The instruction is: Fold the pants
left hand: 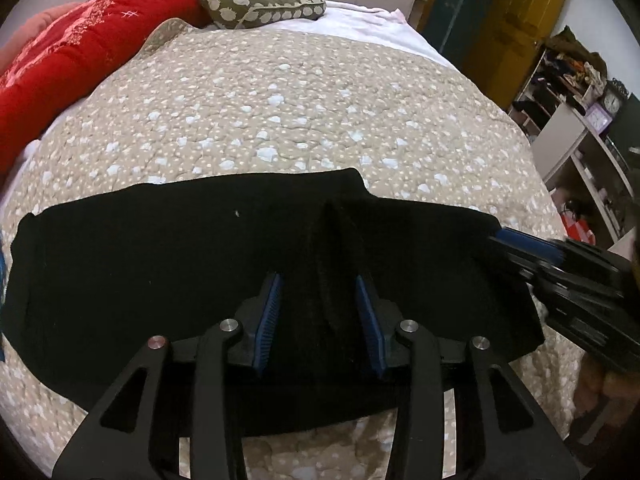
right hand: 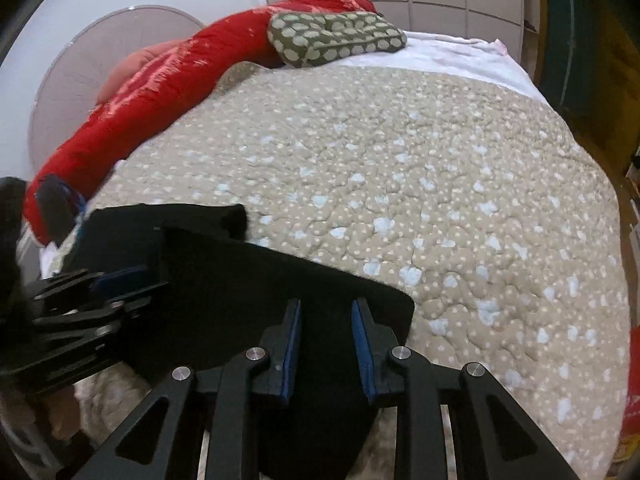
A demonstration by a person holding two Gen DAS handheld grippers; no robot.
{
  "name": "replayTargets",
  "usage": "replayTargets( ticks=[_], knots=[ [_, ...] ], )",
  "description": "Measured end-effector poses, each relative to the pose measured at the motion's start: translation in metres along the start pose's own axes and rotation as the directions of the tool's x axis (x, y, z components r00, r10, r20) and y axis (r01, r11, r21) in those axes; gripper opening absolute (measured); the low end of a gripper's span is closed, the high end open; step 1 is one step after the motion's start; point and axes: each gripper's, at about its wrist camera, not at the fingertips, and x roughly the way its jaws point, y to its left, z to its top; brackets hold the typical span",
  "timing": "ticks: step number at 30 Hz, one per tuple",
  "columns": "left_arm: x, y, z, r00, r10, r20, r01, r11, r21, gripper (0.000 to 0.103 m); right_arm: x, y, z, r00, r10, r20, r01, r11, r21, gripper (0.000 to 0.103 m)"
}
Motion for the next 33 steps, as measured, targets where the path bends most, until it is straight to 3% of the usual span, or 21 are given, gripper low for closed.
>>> replayTargets(
  ticks=[4, 6, 10, 15, 21, 28, 33],
  knots=[
    [-0.001, 0.0, -0.001, 1.0, 0.005, 0.006, -0.005, 1.0, 0.001, 0.038, -0.028, 0.014, -0.015, 0.998, 0.06, 0.034, -0.059, 0.998, -0.024, 0.025],
    [-0.001, 0.0, -0.002, 1.0, 0.006, 0.01, -0.006, 1.0, -0.002, 0.038, -0.027, 0.022, -0.026, 0.995, 0.098, 0.012, -0.098, 0.994, -0.039, 0.025],
    [-0.003, -0.001, -0.003, 1.0, 0.008, 0.013, -0.008, 1.0, -0.01, 0.039, -0.008, 0.031, -0.049, 0.997, 0.062, -0.034, -0.064, 0.995, -0.073, 0.027],
    [-0.017, 0.01, -0.005, 0.999, 0.03, 0.014, -0.029, 0.999, -0.043, 0.038, -0.024, 0.042, -0.031, 0.995, 0.092, -0.028, -0.094, 0.992, -0.082, 0.028],
    [-0.043, 0.033, -0.013, 0.99, 0.128, 0.061, -0.123, 0.99, -0.069, 0.039, -0.019, 0.063, -0.002, 0.993, 0.11, 0.032, -0.106, 0.988, -0.114, 0.028],
    [-0.072, 0.059, -0.021, 0.956, 0.265, 0.123, -0.251, 0.961, -0.119, 0.039, 0.042, 0.089, 0.011, 0.99, 0.12, -0.067, -0.128, 0.982, -0.135, 0.029],
    [-0.074, 0.072, -0.025, 0.955, 0.276, 0.105, -0.26, 0.955, -0.145, 0.039, 0.037, 0.1, 0.015, 0.994, 0.091, -0.061, -0.1, 0.98, -0.172, 0.029]
  ],
)
